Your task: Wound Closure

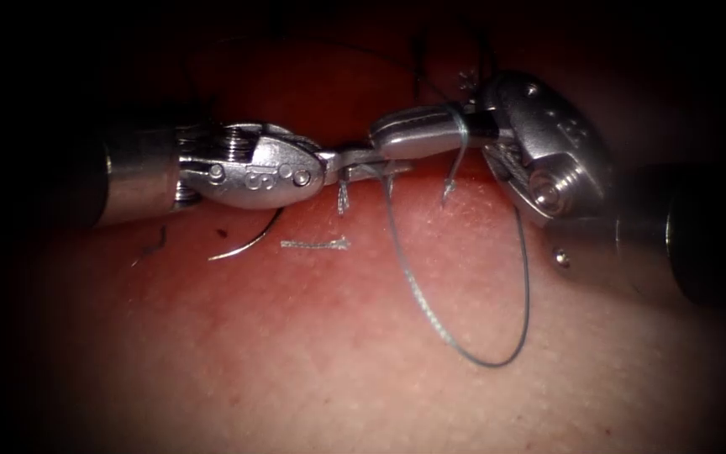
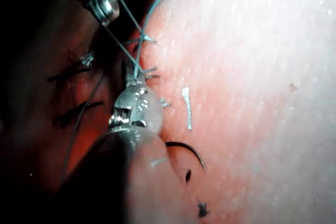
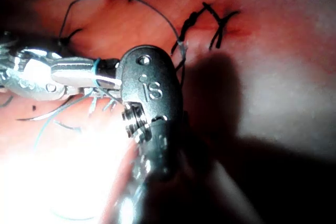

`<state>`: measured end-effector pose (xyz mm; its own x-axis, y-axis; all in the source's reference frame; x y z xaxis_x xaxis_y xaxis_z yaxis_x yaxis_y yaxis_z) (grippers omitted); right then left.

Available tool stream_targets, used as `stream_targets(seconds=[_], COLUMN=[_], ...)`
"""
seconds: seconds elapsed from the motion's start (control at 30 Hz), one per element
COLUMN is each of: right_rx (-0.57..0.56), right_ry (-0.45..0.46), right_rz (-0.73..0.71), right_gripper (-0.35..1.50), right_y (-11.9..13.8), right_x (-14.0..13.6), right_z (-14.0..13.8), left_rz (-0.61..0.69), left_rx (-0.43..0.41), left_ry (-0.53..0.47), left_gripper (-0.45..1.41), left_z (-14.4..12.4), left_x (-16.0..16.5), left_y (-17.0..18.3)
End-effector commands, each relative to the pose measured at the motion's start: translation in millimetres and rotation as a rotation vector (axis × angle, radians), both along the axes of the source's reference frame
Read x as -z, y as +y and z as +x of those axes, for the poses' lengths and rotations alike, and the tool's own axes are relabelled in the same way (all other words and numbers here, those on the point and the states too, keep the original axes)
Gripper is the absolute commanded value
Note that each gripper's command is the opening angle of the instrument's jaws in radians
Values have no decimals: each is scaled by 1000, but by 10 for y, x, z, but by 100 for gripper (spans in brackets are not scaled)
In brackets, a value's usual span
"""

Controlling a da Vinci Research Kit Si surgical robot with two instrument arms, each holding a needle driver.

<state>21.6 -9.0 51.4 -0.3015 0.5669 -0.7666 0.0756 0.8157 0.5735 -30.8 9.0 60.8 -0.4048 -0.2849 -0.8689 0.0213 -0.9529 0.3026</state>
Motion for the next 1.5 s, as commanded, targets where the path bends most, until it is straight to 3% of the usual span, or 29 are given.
stream_targets(seconds=[0.03,0.17,0.23,0.37,0.47,0.57,0.73,0.97,1.07,1.2,1.5], right_rx=[-33,-159,-190,-257,-309,-359,-425,-459,-448,-441,-419], right_ry=[-30,-187,-280,-462,-571,-631,-664,-664,-648,-634,-627], right_rz=[0,91,211,314,390,460,587,638,642,647,680], right_gripper=[-35,-35,-32,-6,0,34,64,71,64,57,64], right_y=[4,2,-1,-9,-16,-22,-26,-28,-30,-31,-44], right_x=[-7,-9,-8,-6,-7,-9,-4,-4,-3,-3,-7], right_z=[7,7,6,1,-4,-9,-17,-16,-11,-4,0], left_rz=[3,30,41,57,64,78,71,28,11,-6,-20], left_rx=[9,65,83,109,129,168,279,395,425,437,457], left_ry=[6,32,42,62,82,120,249,304,321,337,353], left_gripper=[-45,-45,-45,-45,-45,-45,-45,-45,-45,-45,-45], left_z=[-8,-17,-22,-23,-21,-19,-20,-32,-36,-38,-35], left_x=[-5,-13,-16,-15,-8,0,14,47,60,72,78], left_y=[5,5,0,-5,-5,-7,-19,-32,-35,-38,-33])
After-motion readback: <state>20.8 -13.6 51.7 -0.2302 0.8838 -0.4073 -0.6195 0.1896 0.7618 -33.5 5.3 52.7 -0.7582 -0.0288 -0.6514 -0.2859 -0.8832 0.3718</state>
